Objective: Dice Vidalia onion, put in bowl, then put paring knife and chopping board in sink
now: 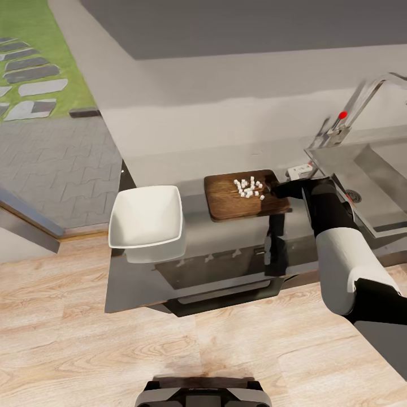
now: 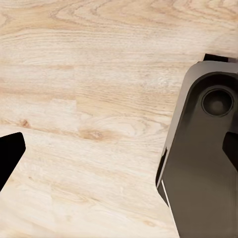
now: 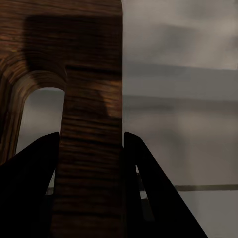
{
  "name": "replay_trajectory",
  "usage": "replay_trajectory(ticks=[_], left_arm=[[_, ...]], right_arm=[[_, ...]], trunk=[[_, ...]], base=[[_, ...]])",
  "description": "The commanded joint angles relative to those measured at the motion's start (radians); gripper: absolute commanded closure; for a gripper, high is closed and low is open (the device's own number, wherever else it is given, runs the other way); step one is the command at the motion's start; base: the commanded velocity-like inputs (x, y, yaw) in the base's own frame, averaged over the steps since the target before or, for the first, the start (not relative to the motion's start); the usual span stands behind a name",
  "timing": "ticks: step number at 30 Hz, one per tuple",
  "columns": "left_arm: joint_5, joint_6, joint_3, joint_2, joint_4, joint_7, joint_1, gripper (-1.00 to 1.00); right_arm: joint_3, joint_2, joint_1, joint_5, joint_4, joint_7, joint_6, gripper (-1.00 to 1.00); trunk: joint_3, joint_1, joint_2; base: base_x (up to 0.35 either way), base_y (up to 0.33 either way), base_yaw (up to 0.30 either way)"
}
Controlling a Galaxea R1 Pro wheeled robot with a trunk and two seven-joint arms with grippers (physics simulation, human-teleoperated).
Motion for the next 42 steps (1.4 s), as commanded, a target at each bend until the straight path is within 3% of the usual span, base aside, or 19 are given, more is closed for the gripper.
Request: replay_trajectory(ticks=[1,42], left_arm=[[0.008,-0.006,-0.008,-0.001,0.004,0.002,-0.002,-1.0],[0.008,-0.005,-0.01,-0.001,0.006,0.001,-0.002,-1.0]], right_arm=[[-0.003,0.001,0.0,0.004,0.034,0.01,0.006,1.0],[-0.003,0.001,0.0,0.005,0.034,0.011,0.007,1.0]], trunk=[[-0.001,0.001,-0.001],[0.057,0.001,-0.001]], base=[[0.0,0.0,0.0],[0.0,0.0,0.0]])
